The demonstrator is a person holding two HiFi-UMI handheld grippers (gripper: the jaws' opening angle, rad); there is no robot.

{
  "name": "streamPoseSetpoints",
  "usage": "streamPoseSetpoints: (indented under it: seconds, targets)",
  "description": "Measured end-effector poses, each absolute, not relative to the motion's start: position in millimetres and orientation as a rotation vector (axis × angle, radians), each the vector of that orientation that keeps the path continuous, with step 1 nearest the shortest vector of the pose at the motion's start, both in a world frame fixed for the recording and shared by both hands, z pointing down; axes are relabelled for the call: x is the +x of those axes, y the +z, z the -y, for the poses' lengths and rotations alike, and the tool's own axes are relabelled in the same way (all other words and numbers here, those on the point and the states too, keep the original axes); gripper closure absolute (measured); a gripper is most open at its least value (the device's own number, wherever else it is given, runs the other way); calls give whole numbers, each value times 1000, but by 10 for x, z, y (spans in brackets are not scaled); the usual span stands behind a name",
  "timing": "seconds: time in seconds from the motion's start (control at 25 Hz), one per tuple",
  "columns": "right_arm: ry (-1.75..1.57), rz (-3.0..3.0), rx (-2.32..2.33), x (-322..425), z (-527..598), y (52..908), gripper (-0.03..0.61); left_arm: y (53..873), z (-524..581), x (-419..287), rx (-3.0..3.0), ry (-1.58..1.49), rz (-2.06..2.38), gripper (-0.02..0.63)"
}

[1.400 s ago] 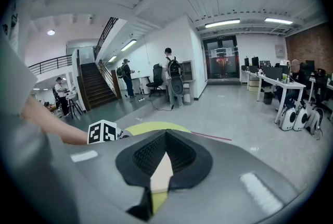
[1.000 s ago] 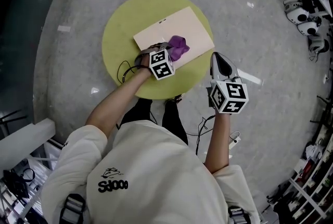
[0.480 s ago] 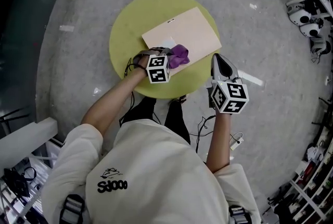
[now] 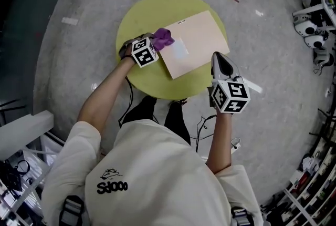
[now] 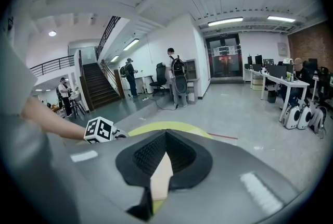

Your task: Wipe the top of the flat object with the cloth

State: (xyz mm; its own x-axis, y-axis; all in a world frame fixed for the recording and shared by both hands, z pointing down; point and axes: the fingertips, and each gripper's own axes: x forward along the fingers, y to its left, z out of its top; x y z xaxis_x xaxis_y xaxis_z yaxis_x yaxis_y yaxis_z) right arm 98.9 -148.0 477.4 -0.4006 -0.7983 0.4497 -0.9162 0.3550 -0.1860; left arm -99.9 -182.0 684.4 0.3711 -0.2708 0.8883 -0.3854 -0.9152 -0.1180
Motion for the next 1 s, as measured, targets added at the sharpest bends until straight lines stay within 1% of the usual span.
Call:
streamPoseSetpoints:
  seconds: [0.16, 0.36, 0.72, 1.0]
  targets:
    - [592, 2346, 1496, 988, 1506, 4779, 569, 6840, 1823, -1132, 2454, 1561, 658, 541]
    - [607, 2359, 1477, 1004, 1531, 4808, 569, 6880, 1518, -1034, 2442, 1553, 604, 543]
    - [600, 2373, 1448, 1006, 1502, 4813, 569, 6892, 538, -537, 2496, 1531, 95, 543]
    - [607, 2368, 1480, 1102, 1387, 4780, 569, 6861, 366, -196, 2508, 1592, -109, 545]
